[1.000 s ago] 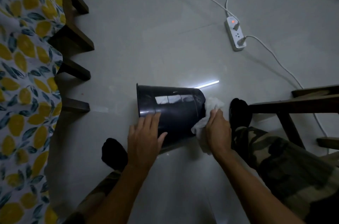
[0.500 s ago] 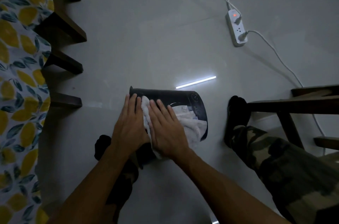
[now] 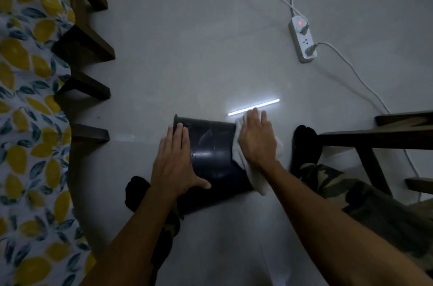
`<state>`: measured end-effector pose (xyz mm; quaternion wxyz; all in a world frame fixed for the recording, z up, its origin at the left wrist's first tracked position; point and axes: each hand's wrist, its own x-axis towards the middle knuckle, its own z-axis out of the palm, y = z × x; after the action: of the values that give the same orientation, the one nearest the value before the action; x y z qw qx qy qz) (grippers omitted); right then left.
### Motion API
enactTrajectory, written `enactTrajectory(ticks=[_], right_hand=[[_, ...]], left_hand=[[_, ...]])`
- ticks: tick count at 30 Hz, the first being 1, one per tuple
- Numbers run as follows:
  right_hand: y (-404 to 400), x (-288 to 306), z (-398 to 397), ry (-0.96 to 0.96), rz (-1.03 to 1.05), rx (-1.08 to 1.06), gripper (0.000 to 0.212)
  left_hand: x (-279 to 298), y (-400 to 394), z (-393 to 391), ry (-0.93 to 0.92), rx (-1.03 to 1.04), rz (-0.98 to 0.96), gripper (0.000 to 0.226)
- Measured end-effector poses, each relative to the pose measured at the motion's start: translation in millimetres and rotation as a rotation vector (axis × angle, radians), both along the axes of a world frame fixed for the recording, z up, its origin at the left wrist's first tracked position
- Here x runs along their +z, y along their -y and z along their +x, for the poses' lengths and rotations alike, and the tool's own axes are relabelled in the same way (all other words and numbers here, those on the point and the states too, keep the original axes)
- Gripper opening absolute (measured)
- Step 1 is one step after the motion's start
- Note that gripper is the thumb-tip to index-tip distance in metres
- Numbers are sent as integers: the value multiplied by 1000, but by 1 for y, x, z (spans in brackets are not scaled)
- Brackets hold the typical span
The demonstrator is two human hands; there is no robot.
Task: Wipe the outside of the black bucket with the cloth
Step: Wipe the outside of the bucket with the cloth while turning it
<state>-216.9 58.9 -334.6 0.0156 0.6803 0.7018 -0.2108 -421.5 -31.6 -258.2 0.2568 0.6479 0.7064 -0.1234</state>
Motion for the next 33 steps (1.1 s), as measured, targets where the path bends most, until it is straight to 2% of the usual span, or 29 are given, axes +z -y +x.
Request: enactTrajectory(ticks=[4, 7, 9, 11, 12, 14, 15, 18, 21, 22, 25, 27, 28, 30, 33], right_hand=[[88, 26, 9, -98, 36, 45, 57], [136, 41, -19, -205, 41, 253, 67], [128, 39, -37, -257, 78, 451, 78], [94, 38, -52, -242, 78, 537, 74], [74, 37, -58, -216, 71, 513, 63], [28, 30, -67, -146, 71, 334, 35], [8, 27, -69, -108, 56, 242, 29], [-14, 23, -47, -13, 35, 124, 34], [41, 29, -16, -91, 172, -25, 45], [71, 34, -12, -116, 156, 14, 54], [126, 39, -13, -157, 65, 339, 73], [108, 38, -24, -196, 38, 494, 80], [90, 37, -33, -189, 31, 522, 76], [43, 32, -48, -147, 3, 395, 55], [-20, 10, -33, 2, -117, 110, 52]], left_hand=[[-5, 7, 3, 5, -82, 0, 170], [-8, 26, 2, 11, -63, 38, 163], [-11, 40, 5, 20, -43, 95, 148], [-13, 44, 8, 13, 2, 130, 146], [-12, 41, 10, 11, 28, 127, 151], [-8, 28, 12, 4, 68, 111, 162], [-5, 23, 13, -7, 70, 91, 165], [0, 13, 11, -32, 73, 48, 168], [-3, 9, 8, -30, 108, 36, 170], [-4, 8, 8, -32, 102, 34, 169], [-1, 13, 9, -41, 82, 19, 166], [-2, 21, 11, -18, 84, 49, 164], [-3, 24, 12, 5, 88, 71, 163], [-1, 26, 13, 22, 91, 81, 162], [5, 22, 17, -8, 113, 46, 165]])
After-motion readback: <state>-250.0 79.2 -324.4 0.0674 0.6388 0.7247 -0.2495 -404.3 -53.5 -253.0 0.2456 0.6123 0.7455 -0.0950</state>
